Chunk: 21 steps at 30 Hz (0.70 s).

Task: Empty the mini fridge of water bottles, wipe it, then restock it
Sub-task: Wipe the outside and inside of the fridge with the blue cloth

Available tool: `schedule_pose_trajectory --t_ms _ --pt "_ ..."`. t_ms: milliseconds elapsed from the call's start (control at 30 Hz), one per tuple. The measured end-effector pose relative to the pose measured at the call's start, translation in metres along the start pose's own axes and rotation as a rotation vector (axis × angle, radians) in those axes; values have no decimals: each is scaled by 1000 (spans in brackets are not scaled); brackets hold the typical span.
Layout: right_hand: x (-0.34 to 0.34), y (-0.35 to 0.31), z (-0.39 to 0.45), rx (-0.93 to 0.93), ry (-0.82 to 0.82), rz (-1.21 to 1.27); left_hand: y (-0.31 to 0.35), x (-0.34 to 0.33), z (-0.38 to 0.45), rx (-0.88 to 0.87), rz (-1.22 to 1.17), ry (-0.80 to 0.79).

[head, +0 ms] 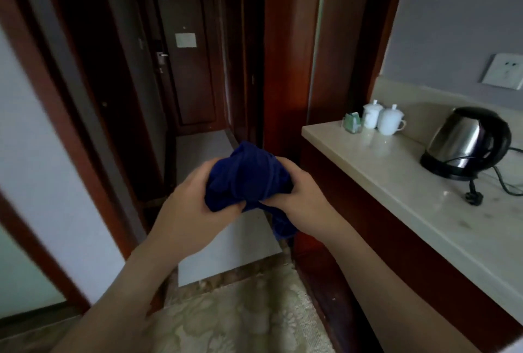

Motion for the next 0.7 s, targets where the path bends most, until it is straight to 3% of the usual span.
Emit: schedule_pose_trajectory --t_ms 267,500,700 --pt "153 68 106 -56 242 -73 -36 -129 197 -95 -109 -179" --pt "298 129 89 -223 597 -228 -11 -293 301 -335 -185 -423" --pt "370 170 68 -391 851 -412 3 -416 358 -562 -249 -617"
Point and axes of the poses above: each hand's wrist, its own z-axis towards the middle knuckle, its own x-axis out of the back of the hand, y = z × x, the point moved 9 cm from there along z, towards the middle knuckle, and after that the axes turned 1 degree about -x, right-handed, at the moved point
